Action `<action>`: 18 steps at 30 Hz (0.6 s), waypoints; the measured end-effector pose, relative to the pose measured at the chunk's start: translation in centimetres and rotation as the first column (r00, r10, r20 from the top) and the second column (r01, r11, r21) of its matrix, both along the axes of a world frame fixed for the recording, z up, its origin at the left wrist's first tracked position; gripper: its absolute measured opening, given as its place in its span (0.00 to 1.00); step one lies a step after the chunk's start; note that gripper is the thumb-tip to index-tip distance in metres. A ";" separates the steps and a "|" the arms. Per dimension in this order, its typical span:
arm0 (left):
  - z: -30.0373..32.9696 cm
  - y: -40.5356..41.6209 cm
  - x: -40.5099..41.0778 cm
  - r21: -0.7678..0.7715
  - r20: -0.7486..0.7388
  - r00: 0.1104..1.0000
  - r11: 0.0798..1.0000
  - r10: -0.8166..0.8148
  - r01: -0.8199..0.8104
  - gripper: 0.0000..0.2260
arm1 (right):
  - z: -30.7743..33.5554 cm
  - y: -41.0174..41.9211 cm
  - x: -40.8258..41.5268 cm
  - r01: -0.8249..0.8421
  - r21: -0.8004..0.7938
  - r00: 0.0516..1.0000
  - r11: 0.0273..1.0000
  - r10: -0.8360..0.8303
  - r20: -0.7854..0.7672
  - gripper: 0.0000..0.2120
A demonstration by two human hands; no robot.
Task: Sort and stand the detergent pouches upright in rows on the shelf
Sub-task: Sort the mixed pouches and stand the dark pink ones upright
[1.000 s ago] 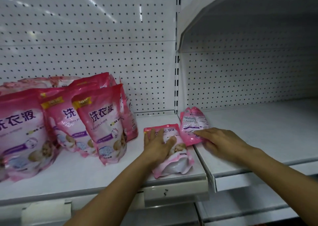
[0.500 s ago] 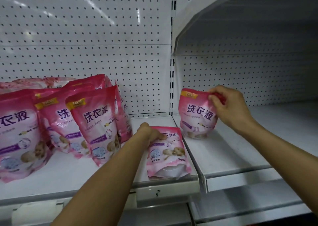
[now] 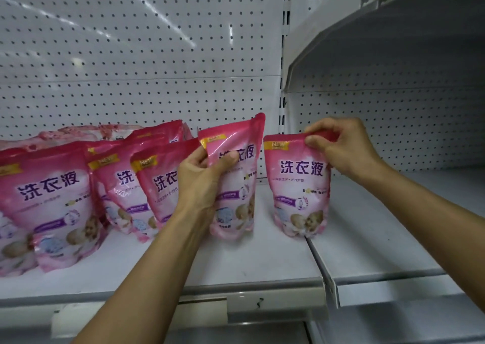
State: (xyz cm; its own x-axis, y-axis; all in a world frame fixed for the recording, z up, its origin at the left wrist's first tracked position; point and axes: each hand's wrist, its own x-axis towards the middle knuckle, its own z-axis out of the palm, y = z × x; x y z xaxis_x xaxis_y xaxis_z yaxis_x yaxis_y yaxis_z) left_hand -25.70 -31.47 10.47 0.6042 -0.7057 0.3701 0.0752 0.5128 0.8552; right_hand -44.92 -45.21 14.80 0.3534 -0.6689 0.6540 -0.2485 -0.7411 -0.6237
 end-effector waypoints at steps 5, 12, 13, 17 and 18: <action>-2.9 0.7 1.3 0.079 0.027 0.999 0.997 0.024 -0.026 0.15 | -1.2 0.6 1.4 -0.072 0.097 0.989 0.993 0.059 0.135 0.11; -6.6 1.1 1.3 0.278 0.237 0.966 0.946 0.101 -0.167 0.10 | -10.4 2.1 1.3 -0.280 0.485 0.923 0.829 0.094 0.373 0.25; -7.0 1.1 1.1 0.293 0.266 0.957 0.936 0.117 -0.196 0.12 | -11.9 2.6 1.5 -0.307 0.514 0.916 0.801 0.102 0.388 0.27; -8.0 0.8 0.2 0.314 0.317 0.935 0.912 0.161 -0.264 0.19 | -13.8 3.7 2.3 -0.304 0.507 0.919 0.806 0.109 0.379 0.30; -8.1 0.8 0.0 0.311 0.317 0.932 0.909 0.175 -0.277 0.19 | -13.7 3.8 2.4 -0.302 0.489 0.921 0.818 0.117 0.372 0.29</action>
